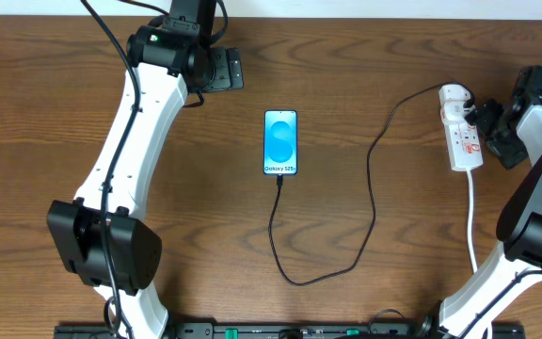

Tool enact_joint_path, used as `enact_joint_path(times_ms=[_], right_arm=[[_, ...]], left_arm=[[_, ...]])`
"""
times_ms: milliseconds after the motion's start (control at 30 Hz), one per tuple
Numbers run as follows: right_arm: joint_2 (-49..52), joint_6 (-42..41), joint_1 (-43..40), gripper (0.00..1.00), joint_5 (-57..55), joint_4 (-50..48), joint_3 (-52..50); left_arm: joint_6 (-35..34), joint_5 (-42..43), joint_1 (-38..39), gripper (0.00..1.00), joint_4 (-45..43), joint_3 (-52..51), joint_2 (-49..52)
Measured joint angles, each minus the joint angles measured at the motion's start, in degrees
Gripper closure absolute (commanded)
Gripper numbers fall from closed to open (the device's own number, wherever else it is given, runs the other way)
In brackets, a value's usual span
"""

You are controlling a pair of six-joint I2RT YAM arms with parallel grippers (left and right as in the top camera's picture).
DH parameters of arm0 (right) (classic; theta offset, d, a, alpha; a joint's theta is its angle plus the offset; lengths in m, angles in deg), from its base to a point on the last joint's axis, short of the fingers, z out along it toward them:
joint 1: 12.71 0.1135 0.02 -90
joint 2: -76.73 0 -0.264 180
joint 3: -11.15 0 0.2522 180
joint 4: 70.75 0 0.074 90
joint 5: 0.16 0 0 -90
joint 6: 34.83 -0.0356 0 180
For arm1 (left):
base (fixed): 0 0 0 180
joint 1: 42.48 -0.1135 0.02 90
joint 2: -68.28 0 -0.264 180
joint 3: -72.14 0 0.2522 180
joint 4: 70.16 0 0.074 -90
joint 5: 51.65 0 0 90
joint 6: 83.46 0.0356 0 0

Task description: Plug charger to phone and switch on socket

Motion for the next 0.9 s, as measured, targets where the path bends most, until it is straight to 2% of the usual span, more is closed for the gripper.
enact_joint_path(times_ms=[900], right_arm=[[0.0, -0.81, -0.7, 0.01, 3.74, 1.79, 0.39]], left_arm=[[0.0, 0.0, 0.0, 0.04, 0.0, 0.0, 0.0]])
